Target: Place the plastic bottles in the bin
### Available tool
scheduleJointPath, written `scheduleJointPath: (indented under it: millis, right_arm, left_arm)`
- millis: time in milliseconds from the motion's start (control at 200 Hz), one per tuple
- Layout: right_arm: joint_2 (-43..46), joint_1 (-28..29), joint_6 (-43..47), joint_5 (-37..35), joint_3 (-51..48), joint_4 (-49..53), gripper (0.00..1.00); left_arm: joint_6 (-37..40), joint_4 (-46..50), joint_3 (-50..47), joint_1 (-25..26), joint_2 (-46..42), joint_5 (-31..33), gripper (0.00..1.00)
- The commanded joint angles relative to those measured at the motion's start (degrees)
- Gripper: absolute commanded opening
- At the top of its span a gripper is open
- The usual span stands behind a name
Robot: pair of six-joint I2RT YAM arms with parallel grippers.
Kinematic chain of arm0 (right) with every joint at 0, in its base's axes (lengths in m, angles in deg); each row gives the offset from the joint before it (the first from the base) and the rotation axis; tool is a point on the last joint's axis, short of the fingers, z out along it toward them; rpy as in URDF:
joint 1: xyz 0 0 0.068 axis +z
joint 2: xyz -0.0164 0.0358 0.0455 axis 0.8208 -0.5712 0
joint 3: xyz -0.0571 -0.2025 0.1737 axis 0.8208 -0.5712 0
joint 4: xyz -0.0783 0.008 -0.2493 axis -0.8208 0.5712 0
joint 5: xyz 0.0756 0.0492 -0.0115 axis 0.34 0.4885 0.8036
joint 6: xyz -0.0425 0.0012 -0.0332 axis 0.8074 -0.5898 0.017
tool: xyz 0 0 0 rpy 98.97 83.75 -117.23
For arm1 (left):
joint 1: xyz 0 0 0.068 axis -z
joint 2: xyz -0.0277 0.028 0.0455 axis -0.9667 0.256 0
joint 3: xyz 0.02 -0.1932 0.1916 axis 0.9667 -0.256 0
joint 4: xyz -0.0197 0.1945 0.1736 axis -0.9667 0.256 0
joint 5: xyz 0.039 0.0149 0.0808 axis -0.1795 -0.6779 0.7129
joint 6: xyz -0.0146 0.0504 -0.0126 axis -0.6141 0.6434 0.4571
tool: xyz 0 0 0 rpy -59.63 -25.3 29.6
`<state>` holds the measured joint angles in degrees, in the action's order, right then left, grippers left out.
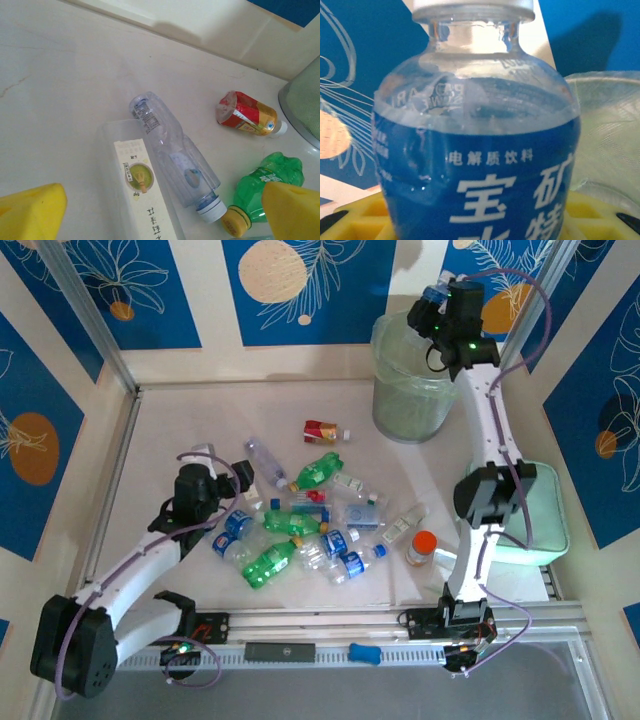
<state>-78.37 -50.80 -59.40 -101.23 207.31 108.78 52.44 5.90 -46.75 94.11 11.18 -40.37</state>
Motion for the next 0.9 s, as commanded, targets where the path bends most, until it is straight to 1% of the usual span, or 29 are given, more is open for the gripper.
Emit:
scheduleJointPath:
  millis: [0,110,380,445,545,655,790,895]
  right_arm:
    - [-5.6,-0.1,2.9,1.1,8.5,9.1,0.51]
    - [-10.0,-0.1,2.8,0.8,12.7,12.3,0.53]
    - [-10.5,-0.3,1.3,1.5,9.7,11.9,0.56]
    - [-10.5,-0.2,1.0,1.6,10.2,11.8,0.61]
    - [-10.4,-0.4,0.9,2.1,12.0,12.3,0.75]
    - [-9.3,-0.5,1.8,2.4,14.3,13.6,0.83]
    - [-5.0,-0.4,3.2,2.3,13.4,14.4,0.86]
    - [0.3,-0.3,3.3,3.6,8.6,14.0,0.87]
  left_arm:
    - [0.7,1.8,-1.4,-1.0,-2.1,1.1,1.0]
    - [1.1,2.6,-1.5,-1.3,-2.8,0.9,1.0]
    - [1.3,2.5,-1.2,-1.7,-2.9,0.4,1.0]
    - [1.3,2.5,-1.0,-1.8,-2.9,0.3,1.0]
    - [1.5,2.7,-0.6,-2.0,-2.9,0.1,1.0]
    - [1.7,3.4,0.3,-2.0,-2.7,-0.2,1.0]
    - [1.3,3.4,1.4,-2.0,-1.7,0.2,1.0]
    - [0.4,3.2,2.7,-2.1,0.1,0.2,1.0]
